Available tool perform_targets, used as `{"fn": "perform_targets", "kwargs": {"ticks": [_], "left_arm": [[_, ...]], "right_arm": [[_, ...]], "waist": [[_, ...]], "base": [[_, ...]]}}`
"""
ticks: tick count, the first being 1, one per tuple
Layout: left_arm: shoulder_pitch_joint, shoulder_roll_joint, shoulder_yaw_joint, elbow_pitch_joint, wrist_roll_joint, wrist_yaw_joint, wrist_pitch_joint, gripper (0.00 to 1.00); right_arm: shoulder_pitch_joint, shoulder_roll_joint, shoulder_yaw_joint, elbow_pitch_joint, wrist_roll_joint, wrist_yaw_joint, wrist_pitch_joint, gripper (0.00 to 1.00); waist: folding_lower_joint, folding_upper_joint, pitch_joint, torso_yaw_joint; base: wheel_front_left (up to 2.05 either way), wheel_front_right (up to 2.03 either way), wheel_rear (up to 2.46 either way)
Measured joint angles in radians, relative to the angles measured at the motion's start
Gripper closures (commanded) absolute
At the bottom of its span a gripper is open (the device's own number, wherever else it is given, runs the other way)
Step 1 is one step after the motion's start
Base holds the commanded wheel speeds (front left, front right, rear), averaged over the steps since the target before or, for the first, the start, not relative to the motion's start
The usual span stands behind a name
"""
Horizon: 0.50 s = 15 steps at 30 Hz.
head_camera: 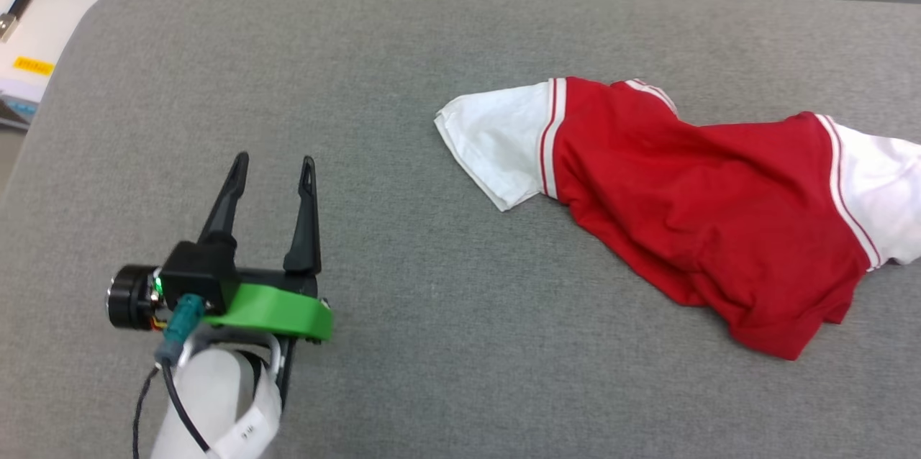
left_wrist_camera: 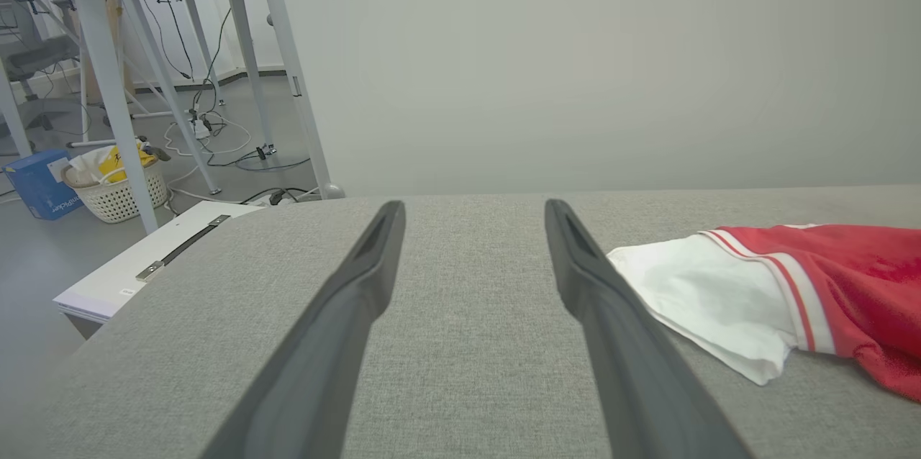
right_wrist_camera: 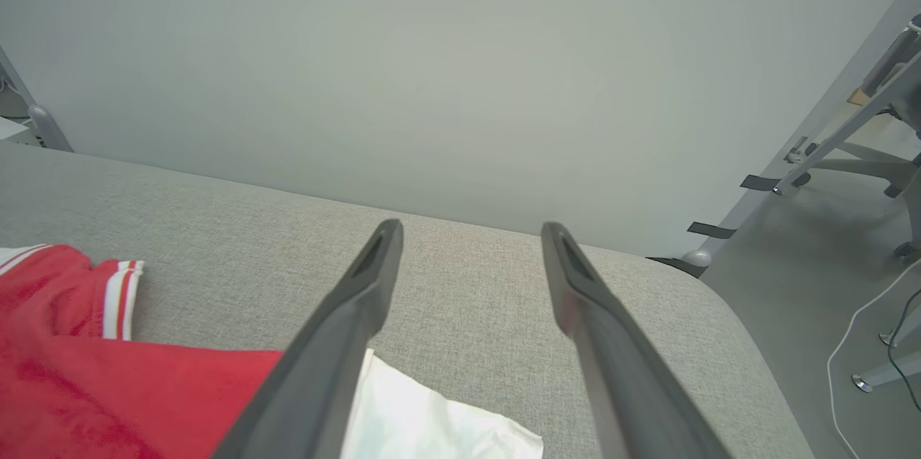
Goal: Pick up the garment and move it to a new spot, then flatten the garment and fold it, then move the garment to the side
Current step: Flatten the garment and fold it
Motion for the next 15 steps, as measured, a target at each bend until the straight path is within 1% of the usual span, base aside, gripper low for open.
{"fn": "perform_targets", "kwargs": {"ticks": [3,5,7,9,10,12,13,15], "left_arm": [[-0.045,0.019,0.011,0.020,-0.012,-0.032,0.000,0.00],[-0.097,0.055,0.006,0.048,-0.012,-0.051,0.000,0.00],[-0.147,0.084,-0.004,0.073,-0.015,-0.060,0.000,0.00],[-0.208,0.115,-0.023,0.100,-0.027,-0.065,0.000,0.00],[-0.227,0.128,-0.033,0.110,-0.027,-0.067,0.000,0.00],[-0.294,0.171,-0.066,0.154,-0.037,-0.071,0.000,0.00],[-0.318,0.184,-0.081,0.168,-0.052,-0.072,0.000,0.00],[-0.385,0.222,-0.146,0.206,-0.097,-0.072,0.004,0.00]], "right_arm": [[0.081,0.066,-0.112,-0.118,-0.073,0.000,0.000,0.00],[0.166,0.133,-0.202,-0.234,-0.150,0.000,-0.002,0.00],[0.247,0.200,-0.263,-0.322,-0.198,0.000,-0.003,0.00],[0.331,0.270,-0.303,-0.411,-0.244,0.000,-0.003,0.00],[0.352,0.290,-0.314,-0.438,-0.257,0.000,-0.003,0.00],[0.418,0.352,-0.330,-0.519,-0.294,0.000,-0.004,0.00],[0.437,0.370,-0.330,-0.541,-0.307,0.000,-0.004,0.00],[0.479,0.408,-0.334,-0.587,-0.331,0.000,-0.004,0.00]], "waist": [[0.0000,0.0000,-0.017,-0.020],[0.0000,0.0000,-0.026,-0.036],[0.0000,0.0000,-0.030,-0.048],[0.0000,0.0000,-0.031,-0.062],[0.0000,0.0000,-0.030,-0.067],[0.0000,0.0000,-0.027,-0.083],[-0.0001,0.0000,-0.025,-0.089],[-0.0001,0.0000,-0.019,-0.103]], "base": [[0.00,0.00,0.00],[0.00,0.00,0.00],[0.00,0.00,0.00],[0.00,0.00,0.00],[0.00,0.00,0.00],[0.00,0.00,0.00],[0.00,0.00,0.00],[0.00,0.00,0.00]]}}
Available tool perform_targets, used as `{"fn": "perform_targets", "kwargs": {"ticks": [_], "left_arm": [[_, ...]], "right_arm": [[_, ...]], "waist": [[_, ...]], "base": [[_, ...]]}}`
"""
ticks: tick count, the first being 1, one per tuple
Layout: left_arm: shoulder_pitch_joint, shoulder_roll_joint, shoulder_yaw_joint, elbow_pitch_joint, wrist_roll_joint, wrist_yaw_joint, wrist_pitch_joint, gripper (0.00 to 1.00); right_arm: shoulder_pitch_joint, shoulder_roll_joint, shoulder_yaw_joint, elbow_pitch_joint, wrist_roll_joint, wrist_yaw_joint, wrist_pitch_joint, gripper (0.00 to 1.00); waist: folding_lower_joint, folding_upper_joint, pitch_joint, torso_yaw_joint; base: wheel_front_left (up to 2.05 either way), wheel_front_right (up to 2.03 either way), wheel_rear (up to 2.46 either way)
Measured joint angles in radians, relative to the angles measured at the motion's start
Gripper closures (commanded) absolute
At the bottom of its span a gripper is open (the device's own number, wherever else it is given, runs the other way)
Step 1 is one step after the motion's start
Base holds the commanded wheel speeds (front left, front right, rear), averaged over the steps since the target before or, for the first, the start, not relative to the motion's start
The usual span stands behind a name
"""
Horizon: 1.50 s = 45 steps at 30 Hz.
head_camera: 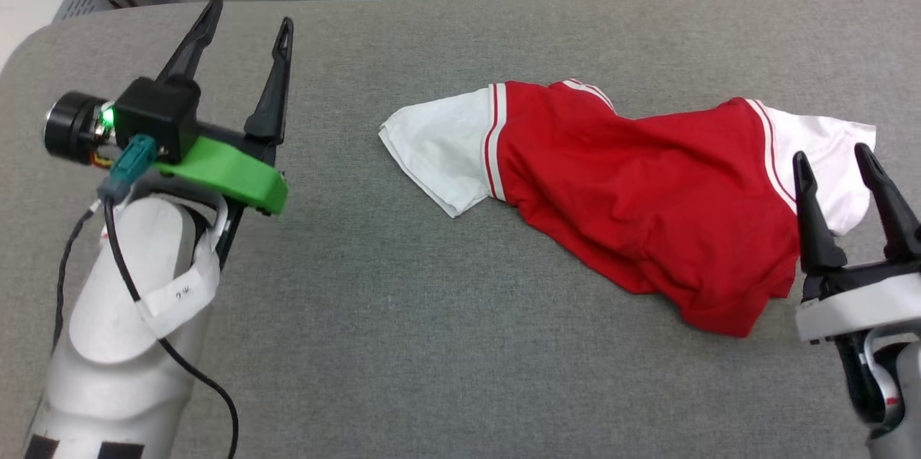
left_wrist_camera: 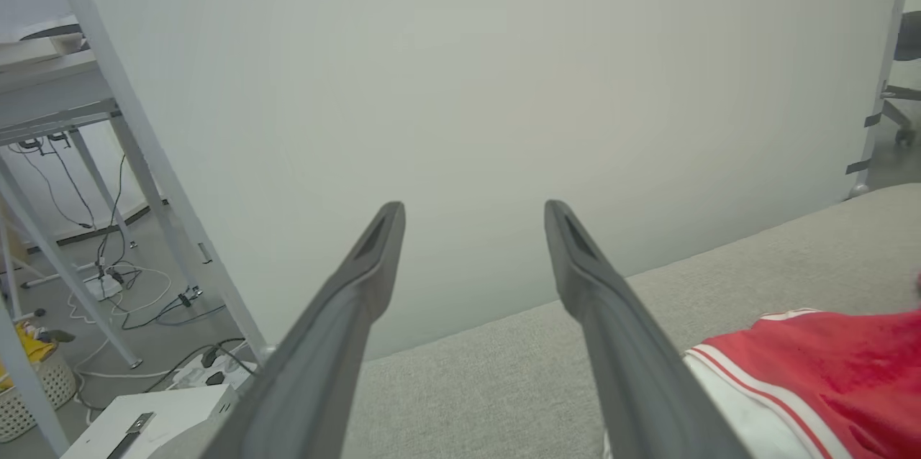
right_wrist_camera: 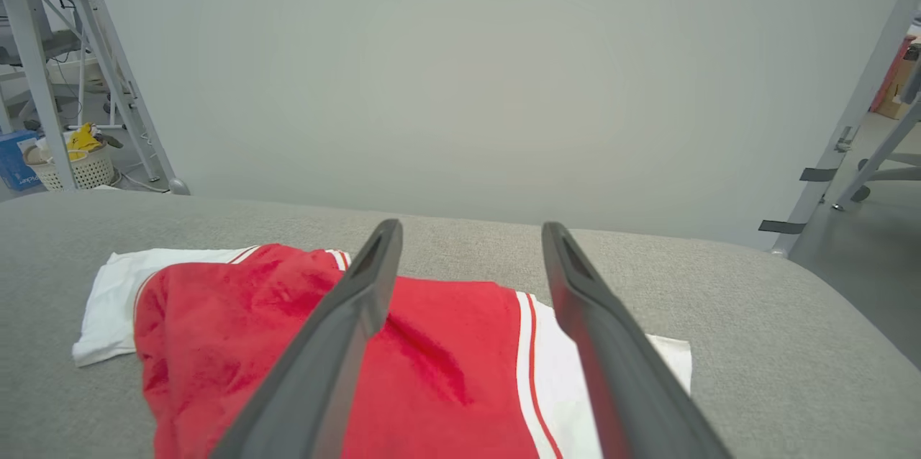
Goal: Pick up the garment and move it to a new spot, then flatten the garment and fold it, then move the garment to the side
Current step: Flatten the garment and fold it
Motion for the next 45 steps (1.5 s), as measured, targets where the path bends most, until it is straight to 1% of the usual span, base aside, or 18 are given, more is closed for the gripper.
{"fn": "perform_targets", "kwargs": {"ticks": [3,6,7,9,14,15,19,20,23,26,31,33,38,40,41,42,45], "left_arm": [[-0.095,0.049,-0.091,0.046,-0.080,0.000,0.053,0.00],[-0.192,0.100,-0.181,0.085,-0.148,0.000,0.123,0.00],[-0.217,0.110,-0.203,0.096,-0.169,0.000,0.137,0.00],[-0.275,0.136,-0.271,0.128,-0.211,0.000,0.199,0.00],[-0.382,0.176,-0.436,0.193,-0.338,-0.001,0.360,0.00],[-0.402,0.183,-0.462,0.202,-0.369,-0.001,0.399,0.00],[-0.478,0.204,-0.562,0.249,-0.527,-0.001,0.620,0.00],[-0.528,0.220,-0.619,0.270,-0.615,-0.001,0.757,0.00],[-0.572,0.230,-0.667,0.293,-0.688,-0.001,0.880,0.00],[-0.592,0.231,-0.717,0.302,-0.741,-0.001,0.970,0.00],[-0.610,0.233,-0.799,0.305,-0.783,-0.001,1.036,0.00],[-0.614,0.236,-0.840,0.313,-0.780,-0.001,1.036,0.00],[-0.622,0.252,-0.891,0.338,-0.786,-0.001,1.022,0.00],[-0.627,0.258,-0.903,0.340,-0.794,-0.001,0.999,0.00],[-0.629,0.261,-0.909,0.339,-0.796,-0.001,0.990,0.55],[-0.631,0.263,-0.917,0.339,-0.796,-0.001,0.970,1.00],[-0.629,0.267,-0.939,0.332,-0.795,-0.001,0.883,1.00]], "right_arm": [[0.046,0.046,0.000,-0.047,-0.032,0.000,0.000,0.00],[0.071,0.074,0.002,-0.074,-0.053,0.000,0.000,0.00],[0.076,0.080,0.003,-0.083,-0.060,0.000,0.000,0.00],[0.078,0.090,0.007,-0.098,-0.077,0.000,0.000,0.00],[0.077,0.098,0.027,-0.122,-0.104,0.000,0.000,0.00],[0.077,0.099,0.033,-0.123,-0.104,0.000,0.000,0.00],[0.074,0.100,0.041,-0.126,-0.105,0.000,0.000,0.00],[0.070,0.100,0.046,-0.128,-0.105,0.000,0.000,0.00],[0.055,0.102,0.056,-0.127,-0.105,0.000,0.000,0.00],[0.038,0.102,0.066,-0.127,-0.105,0.000,0.000,0.00],[0.011,0.102,0.077,-0.122,-0.105,0.000,0.000,0.00],[0.003,0.102,0.081,-0.121,-0.105,0.000,0.000,0.00],[-0.019,0.105,0.091,-0.117,-0.105,0.000,0.000,0.00],[-0.020,0.105,0.090,-0.116,-0.105,0.000,0.000,0.00],[-0.020,0.105,0.088,-0.114,-0.105,0.000,0.000,0.00],[-0.020,0.105,0.085,-0.112,-0.105,0.000,0.000,0.00],[-0.020,0.106,0.071,-0.110,-0.105,0.000,0.000,0.00]], "waist": [[0.0000,0.0000,0.011,-0.019],[0.0000,0.0000,0.025,-0.036],[0.0000,0.0000,0.029,-0.041],[0.0000,0.0000,0.039,-0.053],[0.0000,0.0000,0.064,-0.081],[0.0000,0.0000,0.069,-0.086],[0.0000,0.0000,0.096,-0.102],[0.0001,0.0000,0.117,-0.111],[0.0000,0.0000,0.139,-0.119],[0.0001,0.0000,0.161,-0.127],[0.0000,0.0000,0.196,-0.140],[0.0000,0.0000,0.211,-0.145],[0.0000,0.0000,0.238,-0.162],[0.0000,0.0000,0.244,-0.167],[0.0000,0.0000,0.245,-0.169],[0.0000,0.0000,0.244,-0.169],[0.0000,0.0000,0.233,-0.166]], "base": [[0.00,0.00,0.00],[0.00,0.00,0.00],[0.00,0.00,0.00],[0.00,0.00,0.00],[0.00,0.00,0.00],[0.00,0.00,0.00],[0.00,0.00,0.00],[0.00,0.00,0.00],[0.00,0.00,0.00],[0.00,0.00,0.00],[0.00,0.00,0.00],[0.00,0.00,0.00],[0.00,0.00,0.00],[0.00,0.00,0.00],[0.00,0.00,0.00],[0.00,0.00,0.00],[0.00,0.00,0.00]]}}
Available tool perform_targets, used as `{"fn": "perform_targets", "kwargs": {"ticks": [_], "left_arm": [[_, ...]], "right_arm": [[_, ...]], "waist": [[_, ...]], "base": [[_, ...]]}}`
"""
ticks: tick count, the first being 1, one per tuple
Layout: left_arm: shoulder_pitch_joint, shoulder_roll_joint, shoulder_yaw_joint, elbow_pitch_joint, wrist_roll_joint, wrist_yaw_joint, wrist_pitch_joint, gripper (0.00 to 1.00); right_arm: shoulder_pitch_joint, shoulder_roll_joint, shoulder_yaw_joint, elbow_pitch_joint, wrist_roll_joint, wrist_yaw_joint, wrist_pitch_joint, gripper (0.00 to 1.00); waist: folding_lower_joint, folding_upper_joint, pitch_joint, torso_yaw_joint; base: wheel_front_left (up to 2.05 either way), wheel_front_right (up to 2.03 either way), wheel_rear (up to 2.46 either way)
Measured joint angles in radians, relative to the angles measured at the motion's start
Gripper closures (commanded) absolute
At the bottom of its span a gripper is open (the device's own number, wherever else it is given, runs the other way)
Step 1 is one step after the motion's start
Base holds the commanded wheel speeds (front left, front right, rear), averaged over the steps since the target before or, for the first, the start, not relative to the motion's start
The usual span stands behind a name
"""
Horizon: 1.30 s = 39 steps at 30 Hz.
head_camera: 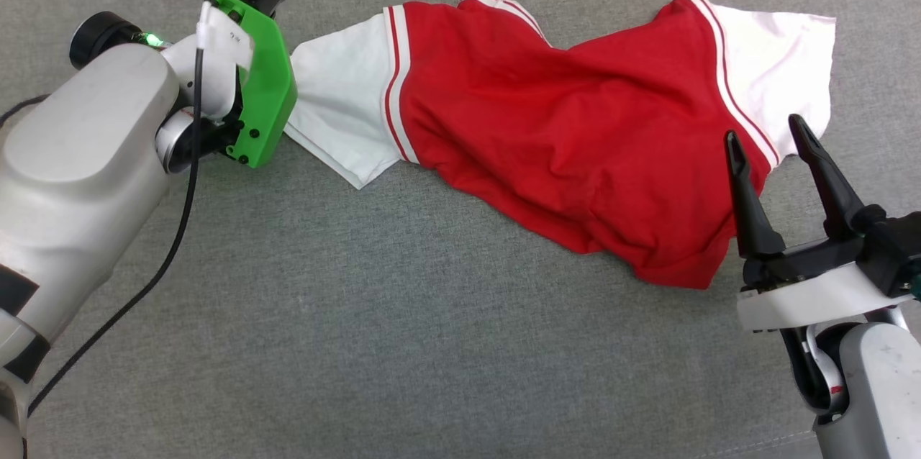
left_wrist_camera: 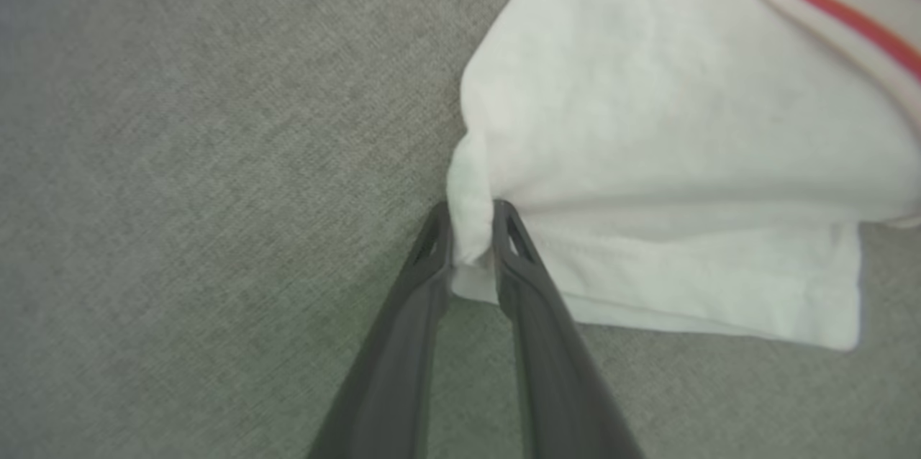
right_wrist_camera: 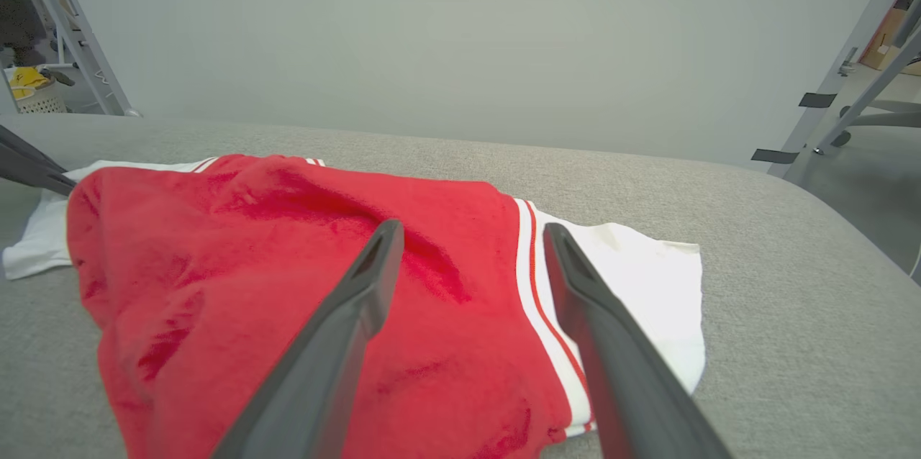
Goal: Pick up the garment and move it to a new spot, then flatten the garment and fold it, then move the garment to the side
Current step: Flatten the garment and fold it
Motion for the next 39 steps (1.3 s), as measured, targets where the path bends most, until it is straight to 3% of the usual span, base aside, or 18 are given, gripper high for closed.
{"fn": "perform_targets", "kwargs": {"ticks": [8,13,18,23,27,31,35,39], "left_arm": [[0.040,0.066,0.016,-0.076,-0.005,0.000,-0.277,1.00],[0.083,0.119,0.041,-0.150,-0.014,0.004,-0.341,1.00],[0.134,0.179,0.051,-0.238,-0.021,0.040,-0.364,1.00],[0.180,0.235,0.063,-0.325,-0.025,0.094,-0.385,1.00],[0.201,0.254,0.065,-0.393,-0.025,0.133,-0.393,1.00],[0.202,0.261,0.065,-0.427,-0.021,0.141,-0.402,1.00],[0.202,0.258,0.065,-0.457,-0.008,0.160,-0.408,1.00],[0.197,0.247,0.065,-0.488,0.012,0.174,-0.412,1.00]], "right_arm": [[0.000,-0.036,-0.087,-0.003,-0.008,0.000,0.000,0.00],[-0.030,-0.129,-0.136,0.003,-0.014,0.000,0.004,0.00],[-0.116,-0.225,-0.148,-0.008,-0.014,0.000,0.084,0.00],[-0.209,-0.339,-0.092,-0.005,0.062,0.000,0.264,0.00],[-0.291,-0.468,0.000,0.058,0.175,0.000,0.482,0.00],[-0.371,-0.580,0.130,0.124,0.322,0.000,0.715,0.00],[-0.434,-0.631,0.225,0.179,0.447,0.000,0.932,0.00],[-0.511,-0.621,0.254,0.255,0.522,0.000,1.041,0.00]], "waist": [[0.0000,-0.0001,-0.058,0.030],[0.0001,0.0000,-0.088,0.068],[0.0000,-0.0001,-0.110,0.111],[0.0000,0.0000,-0.122,0.145],[0.0000,-0.0001,-0.122,0.169],[0.0000,0.0000,-0.111,0.191],[0.0000,-0.0001,-0.087,0.206],[0.0000,0.0000,-0.057,0.220]], "base": [[0.00,0.00,0.00],[0.00,0.00,0.00],[0.00,0.00,0.00],[0.00,0.00,0.00],[0.00,0.00,0.00],[0.00,0.00,0.00],[0.00,0.00,0.00],[0.00,0.00,0.00]]}}
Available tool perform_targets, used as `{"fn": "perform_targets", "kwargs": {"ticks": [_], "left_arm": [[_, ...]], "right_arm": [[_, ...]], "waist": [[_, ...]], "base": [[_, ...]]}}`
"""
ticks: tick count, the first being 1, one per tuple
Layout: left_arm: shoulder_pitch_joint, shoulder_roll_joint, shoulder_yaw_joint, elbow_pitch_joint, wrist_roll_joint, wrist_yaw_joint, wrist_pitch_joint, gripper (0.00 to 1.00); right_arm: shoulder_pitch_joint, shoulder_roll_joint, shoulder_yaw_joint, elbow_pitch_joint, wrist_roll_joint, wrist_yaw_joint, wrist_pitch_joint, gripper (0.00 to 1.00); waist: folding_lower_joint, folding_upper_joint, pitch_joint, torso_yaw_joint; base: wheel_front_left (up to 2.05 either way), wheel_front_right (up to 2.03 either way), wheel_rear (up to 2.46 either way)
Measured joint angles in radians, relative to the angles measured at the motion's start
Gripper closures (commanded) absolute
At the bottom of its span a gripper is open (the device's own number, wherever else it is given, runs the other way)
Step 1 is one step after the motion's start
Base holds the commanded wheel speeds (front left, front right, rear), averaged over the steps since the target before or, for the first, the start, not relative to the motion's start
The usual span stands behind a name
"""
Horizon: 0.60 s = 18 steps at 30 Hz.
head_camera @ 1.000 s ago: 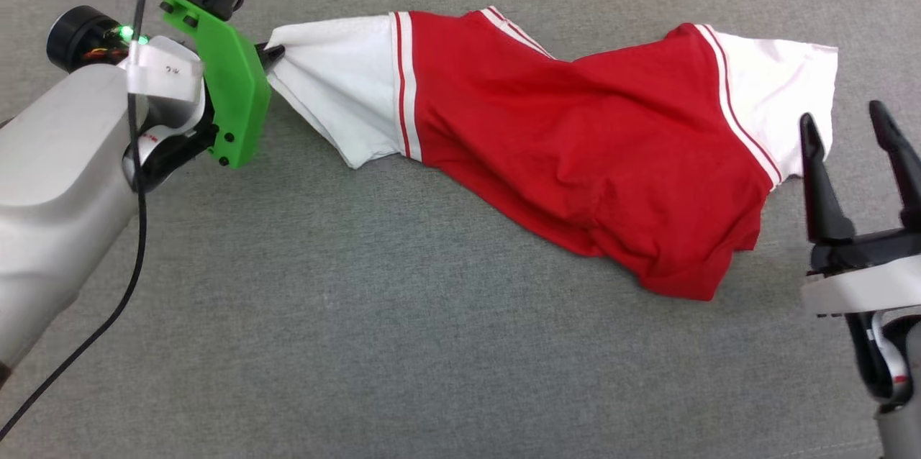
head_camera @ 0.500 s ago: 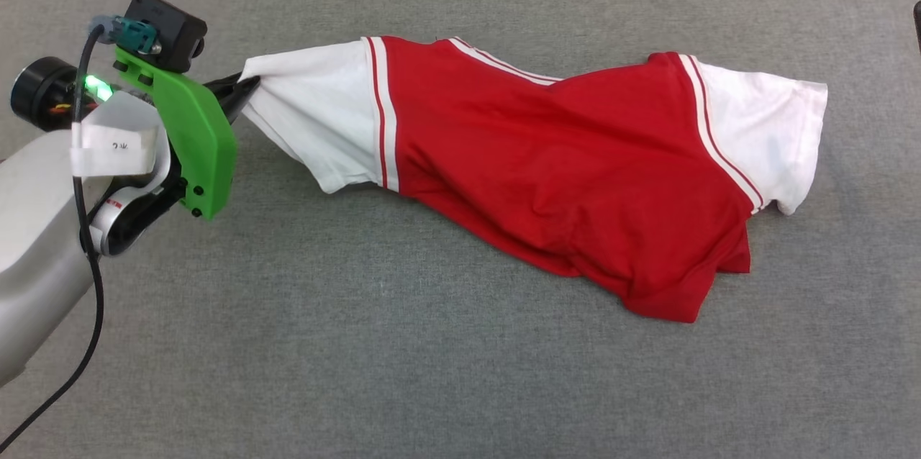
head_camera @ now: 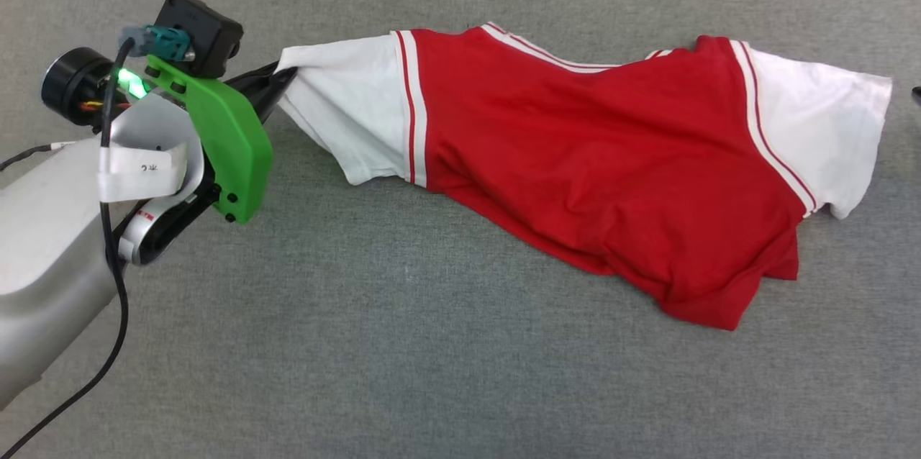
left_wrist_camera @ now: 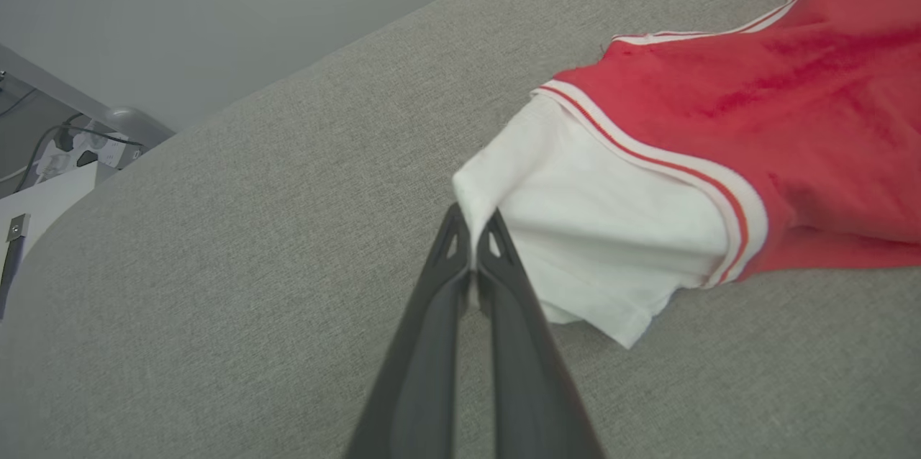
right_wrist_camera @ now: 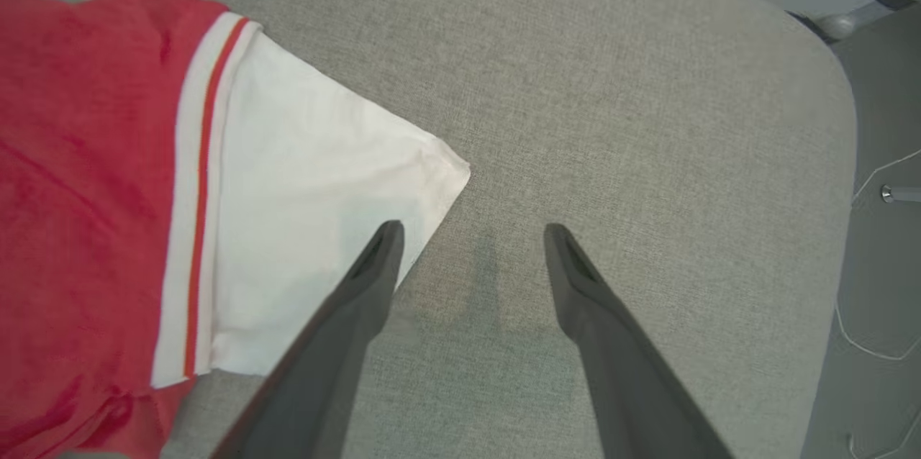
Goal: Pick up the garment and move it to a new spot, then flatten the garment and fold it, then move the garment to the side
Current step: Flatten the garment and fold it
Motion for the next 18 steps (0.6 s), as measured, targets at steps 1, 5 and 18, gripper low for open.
{"fn": "perform_targets", "kwargs": {"ticks": [1,5,18], "left_arm": [[-0.003,-0.003,0.000,-0.007,0.002,0.004,0.000,1.00],[-0.026,-0.011,0.001,-0.026,0.013,0.009,0.000,1.00],[-0.058,-0.043,-0.008,-0.043,0.060,0.017,-0.007,1.00]], "right_arm": [[-0.017,0.008,0.003,0.022,0.014,0.000,0.019,0.00],[-0.077,0.035,0.016,0.101,0.029,0.000,0.049,0.00],[-0.137,0.064,0.130,0.258,0.030,-0.001,-0.001,0.00]], "waist": [[0.0000,0.0000,0.008,0.004],[0.0000,0.0000,0.042,0.018],[-0.0001,-0.0001,0.125,0.061]], "base": [[0.00,0.00,0.00],[0.00,0.00,0.00],[0.00,0.00,0.00]]}}
